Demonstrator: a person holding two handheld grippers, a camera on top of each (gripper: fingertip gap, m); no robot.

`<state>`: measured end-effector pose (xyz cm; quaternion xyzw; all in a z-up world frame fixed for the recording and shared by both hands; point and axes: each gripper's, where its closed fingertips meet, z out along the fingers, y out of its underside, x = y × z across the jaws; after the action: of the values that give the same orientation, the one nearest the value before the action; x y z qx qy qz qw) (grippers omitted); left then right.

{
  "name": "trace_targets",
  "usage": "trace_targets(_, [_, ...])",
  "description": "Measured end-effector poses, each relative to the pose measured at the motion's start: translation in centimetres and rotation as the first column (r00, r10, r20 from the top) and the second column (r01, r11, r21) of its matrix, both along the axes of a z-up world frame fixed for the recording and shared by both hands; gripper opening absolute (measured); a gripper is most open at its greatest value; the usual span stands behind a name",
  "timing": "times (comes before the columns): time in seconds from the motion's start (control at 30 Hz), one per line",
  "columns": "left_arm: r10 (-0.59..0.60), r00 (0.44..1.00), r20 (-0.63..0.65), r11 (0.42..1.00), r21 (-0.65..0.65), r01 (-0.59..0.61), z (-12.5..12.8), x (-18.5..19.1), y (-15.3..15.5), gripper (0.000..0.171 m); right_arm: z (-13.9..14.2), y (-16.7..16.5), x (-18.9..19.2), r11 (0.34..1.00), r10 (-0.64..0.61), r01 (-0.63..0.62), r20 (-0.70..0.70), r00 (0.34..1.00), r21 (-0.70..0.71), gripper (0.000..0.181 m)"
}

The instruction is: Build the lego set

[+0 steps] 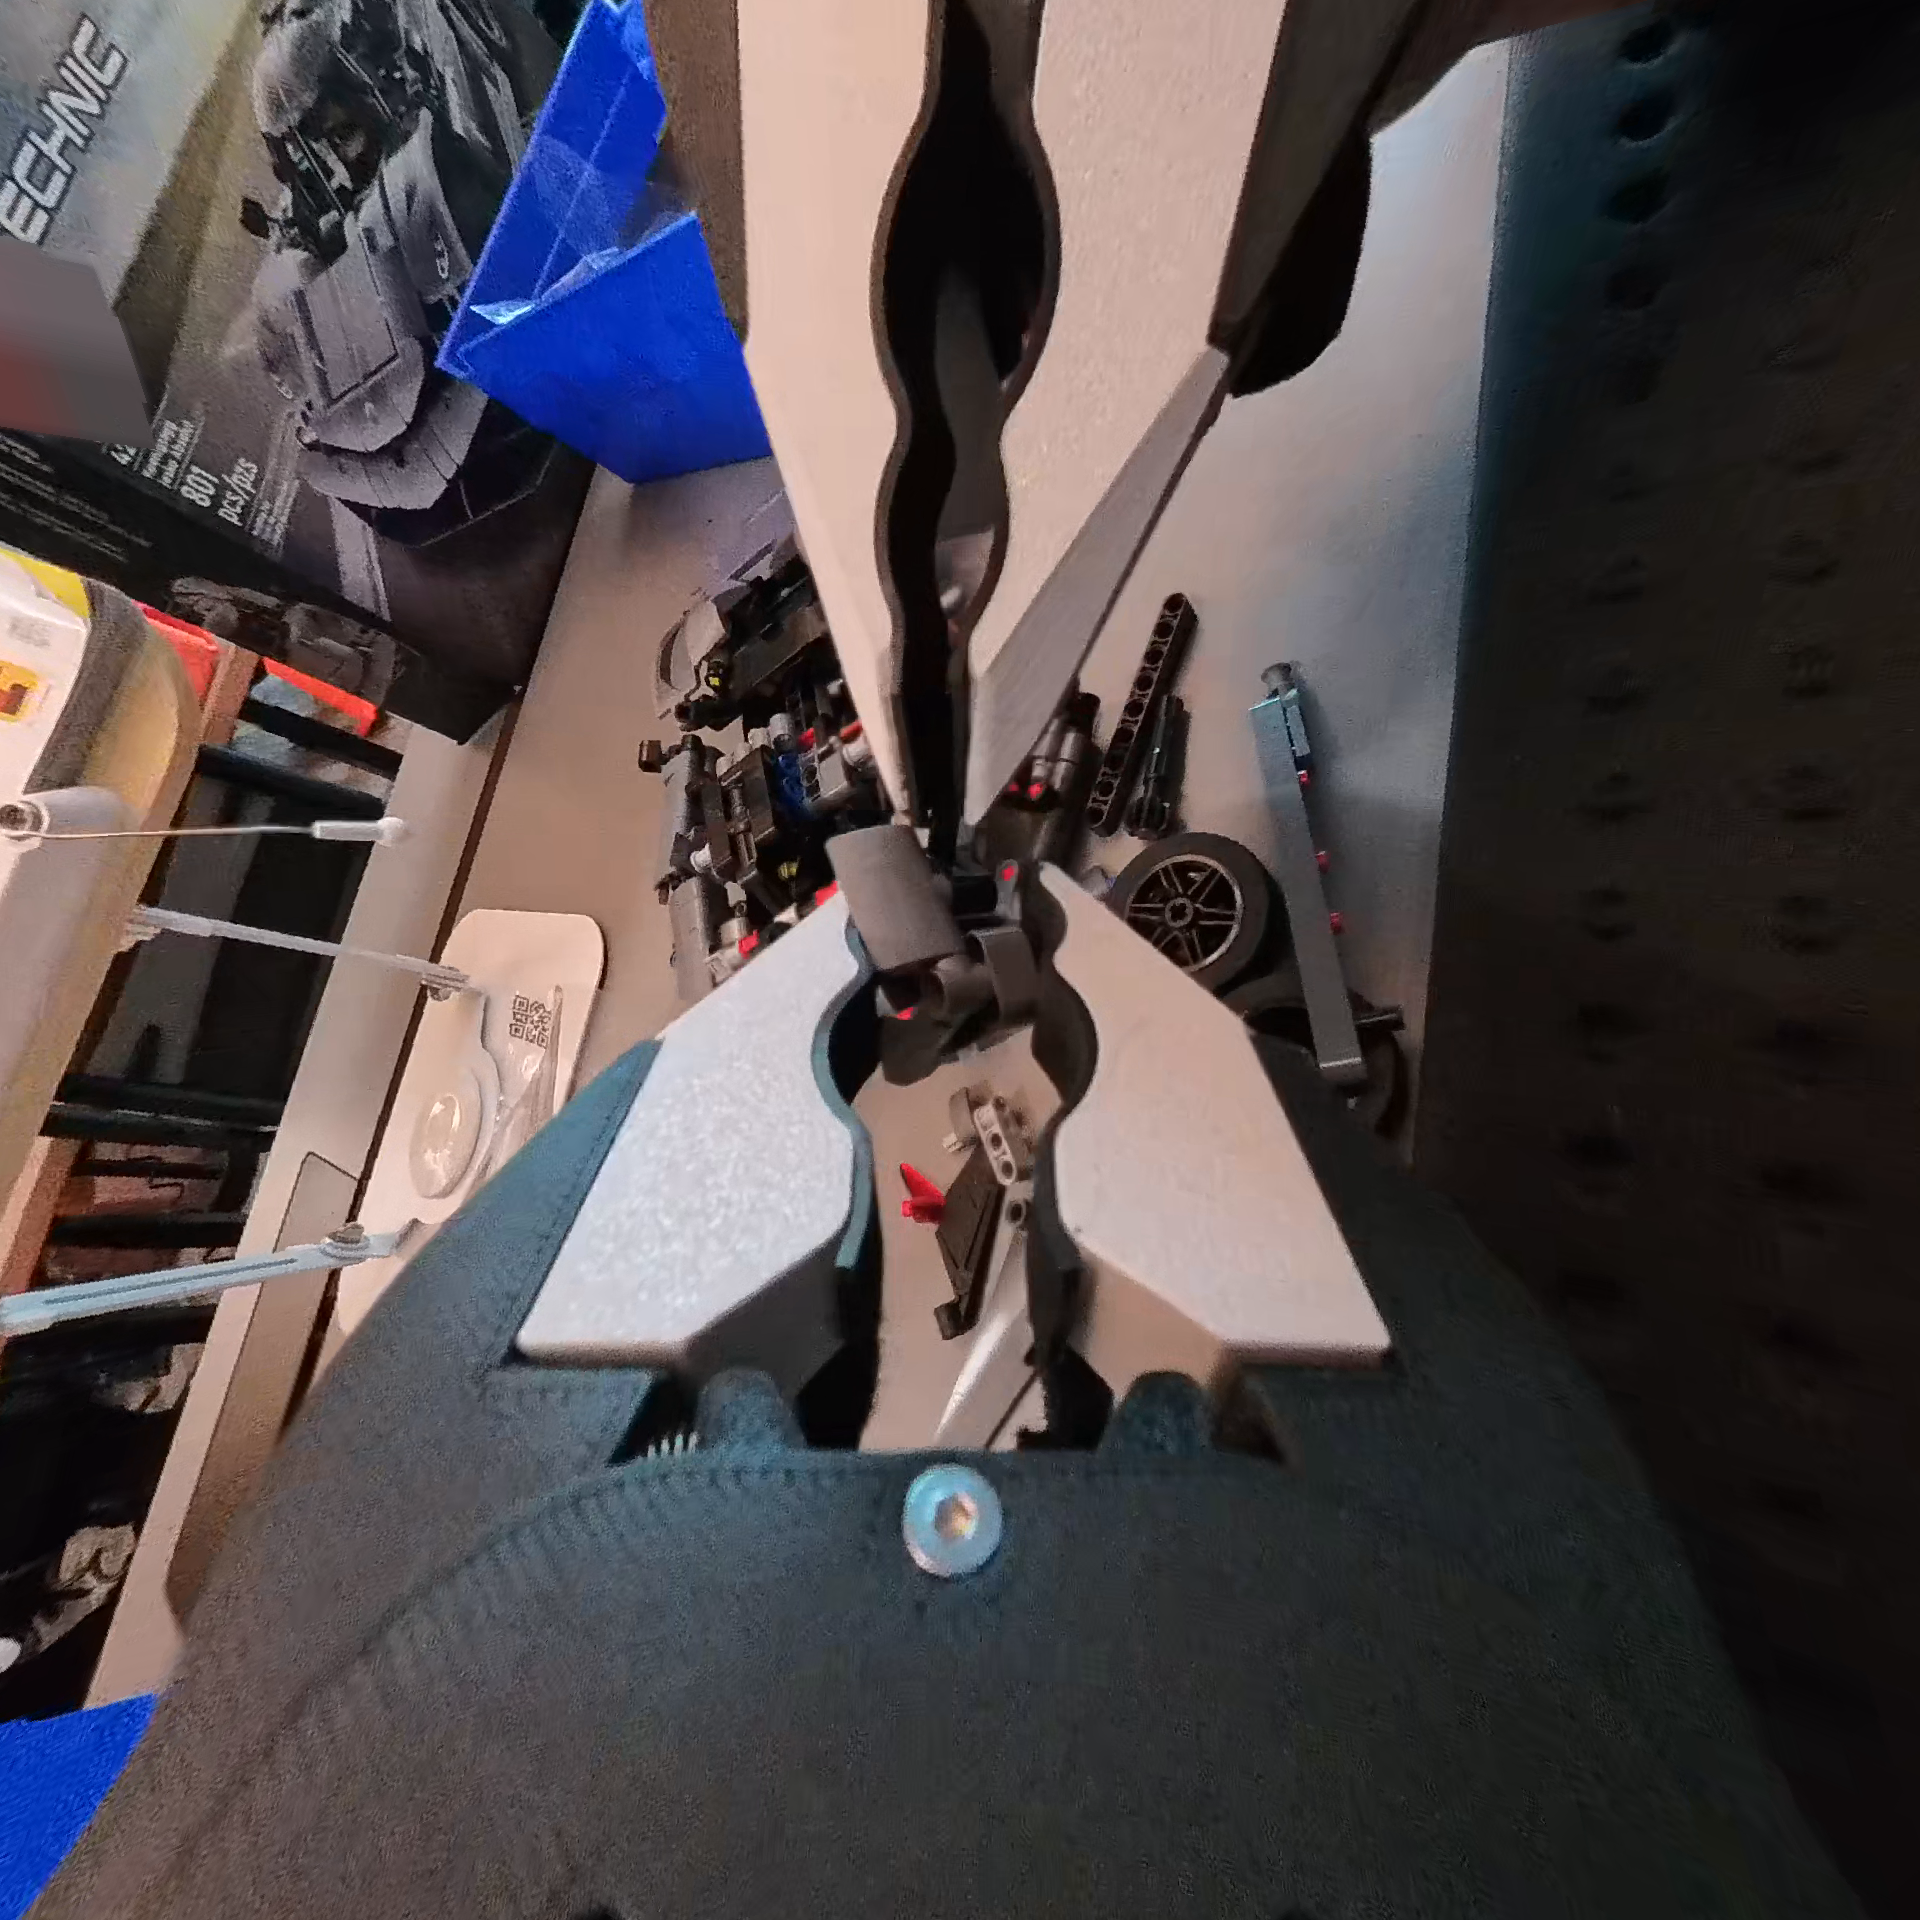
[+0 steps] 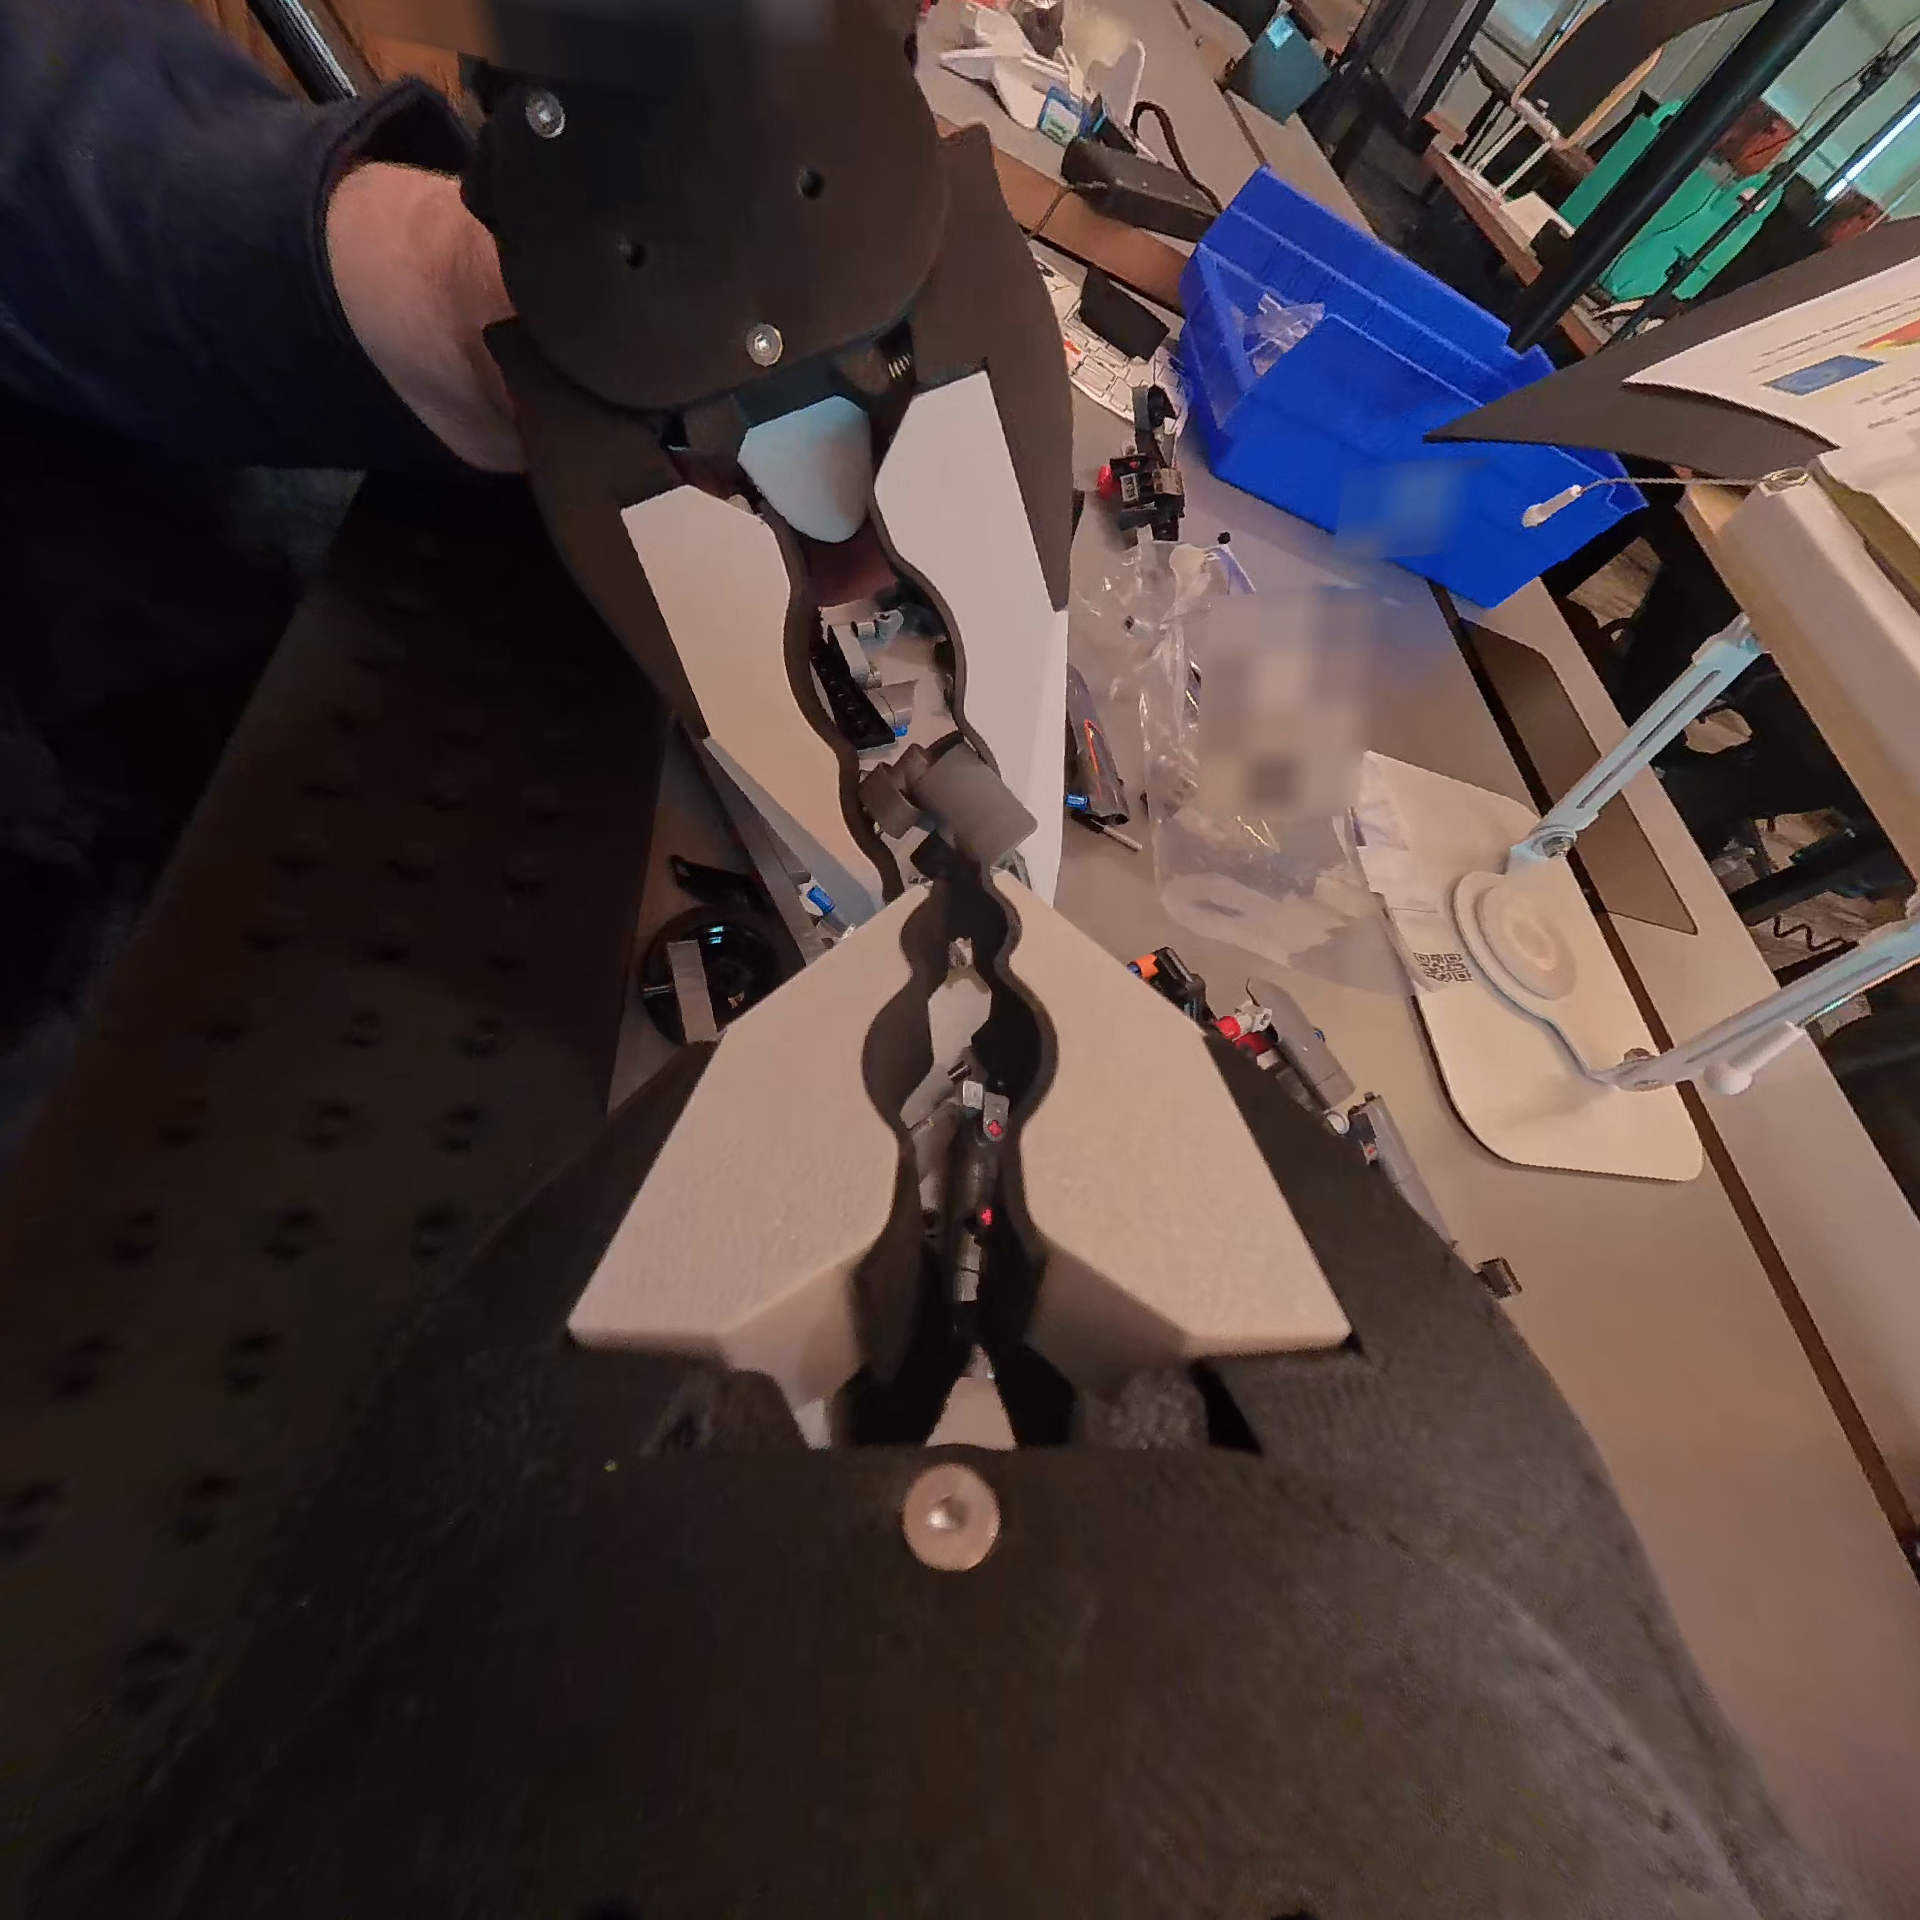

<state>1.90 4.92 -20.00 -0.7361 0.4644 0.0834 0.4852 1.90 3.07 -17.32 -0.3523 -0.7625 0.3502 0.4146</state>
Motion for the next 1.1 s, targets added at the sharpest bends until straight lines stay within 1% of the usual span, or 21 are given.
trace_targets(0.07, [0.021, 0.999, -0.027, 0.999, 0.034, -0.021, 0.3, -0.3, 0.2, 0.021, 0.2, 0.1, -0.1, 1.000, -0.008, 0.007, -0.009, 1.000, -0.014, 0.001])
trace_targets(0.13, [0.031, 0.999, -0.030, 0.998, 0.046, -0.029, 0.5, -0.3, 0.2, 0.021, 0.2, 0.1, -0.2, 1.000, -0.019, 0.019, -0.011, 1.000, 0.003, 0.002])
trace_targets(0.23, [0.074, 0.997, -0.016, 0.997, 0.017, -0.074, 0.1, -1.0, 0.5, 0.020, 0.2, 0.2, -0.4, 0.996, -0.048, 0.049, -0.021, 0.999, 0.076, 0.001])
trace_targets(0.37, [0.104, 0.994, -0.020, 0.995, -0.011, -0.104, -0.4, -1.4, 0.8, 0.019, -0.1, 0.4, -0.6, 0.991, -0.076, 0.077, -0.012, 0.997, 0.107, 0.001])
trace_targets(0.43, [0.122, 0.992, -0.035, 0.992, -0.012, -0.123, -0.6, -1.7, 0.8, 0.019, -0.2, 0.5, -0.6, 0.992, -0.080, 0.080, -0.005, 0.997, 0.102, 0.001])
trace_targets(0.47, [0.124, 0.992, -0.014, 0.992, -0.021, -0.124, -0.7, -1.6, 0.9, 0.019, 0.0, 0.5, -0.5, 0.990, -0.085, 0.086, -0.012, 0.996, 0.109, 0.001])
trace_targets(0.57, [0.126, 0.992, -0.006, 0.992, 0.008, -0.126, 0.0, -1.6, 1.0, 0.019, 0.5, 0.5, -0.5, 0.992, -0.085, 0.087, -0.029, 0.996, 0.090, 0.001])
trace_targets(0.6, [0.091, 0.995, 0.033, 0.996, -0.005, -0.091, 0.2, -1.1, 0.7, 0.019, 0.6, 0.3, -0.3, 0.993, -0.072, 0.075, -0.035, 0.997, 0.087, 0.001])
trace_targets(0.67, [-0.002, 0.984, 0.177, 0.998, -0.057, 0.013, 0.8, -0.2, 0.0, 0.021, 1.1, -0.3, 0.0, 0.993, -0.027, 0.035, -0.067, 0.997, 0.114, 0.001])
trace_targets(0.7, [-0.042, 0.964, 0.261, 0.993, -0.093, 0.068, 1.1, 0.3, -0.4, 0.024, 1.5, -0.6, 0.2, 0.992, -0.002, 0.012, -0.088, 0.996, 0.122, 0.001])
trace_targets(0.73, [-0.067, 0.938, 0.339, 0.984, -0.133, 0.119, 1.3, 0.6, -0.8, 0.032, 1.8, -0.7, 0.4, 0.993, 0.010, 0.002, -0.097, 0.995, 0.115, 0.001])
trace_targets(0.77, [-0.064, 0.910, 0.410, 0.975, -0.167, 0.144, 1.5, 0.5, -0.9, 0.046, 1.9, -0.6, 0.5, 0.995, 0.016, -0.006, -0.100, 0.995, 0.102, 0.001])
trace_targets(0.8, [-0.096, 0.867, 0.490, 0.954, -0.202, 0.220, 1.8, 1.0, -1.6, 0.044, 2.0, -0.8, 0.6, 0.996, 0.034, -0.025, -0.107, 0.994, 0.088, 0.001])
trace_targets(0.83, [-0.140, 0.796, 0.588, 0.917, -0.225, 0.328, 2.4, 1.8, -2.6, 0.040, 2.3, -1.3, 0.7, 0.996, 0.061, -0.052, -0.117, 0.991, 0.078, 0.001])
trace_targets(0.87, [-0.156, 0.732, 0.663, 0.895, -0.219, 0.389, 3.2, 2.2, -3.0, 0.037, 2.4, -1.8, 0.8, 0.994, 0.085, -0.076, -0.122, 0.989, 0.075, 0.001])
trace_targets(0.9, [-0.189, 0.685, 0.704, 0.882, -0.185, 0.433, 4.2, 2.6, -3.4, 0.028, 2.4, -2.1, 0.9, 0.993, 0.101, -0.093, -0.122, 0.987, 0.067, 0.001])
trace_targets(0.93, [-0.204, 0.661, 0.722, 0.881, -0.158, 0.445, 4.7, 2.7, -3.5, 0.018, 2.4, -2.3, 0.9, 0.993, 0.113, -0.107, -0.123, 0.986, 0.056, 0.001])
trace_targets(1.0, [-0.205, 0.635, 0.744, 0.873, -0.154, 0.463, 4.9, 2.9, -3.7, 0.016, 2.6, -2.5, 1.0, 0.992, 0.125, -0.121, -0.129, 0.984, 0.042, 0.001])
trace_targets(1.07, [-0.228, 0.637, 0.736, 0.876, -0.130, 0.465, 5.2, 3.1, -3.9, 0.015, 2.8, -2.7, 1.1, 0.991, 0.136, -0.134, -0.139, 0.981, 0.023, 0.001])
trace_targets(1.1, [-0.226, 0.635, 0.738, 0.877, -0.129, 0.462, 5.2, 3.0, -3.9, 0.015, 2.7, -2.5, 1.1, 0.992, 0.124, -0.121, -0.134, 0.983, 0.027, 0.001])
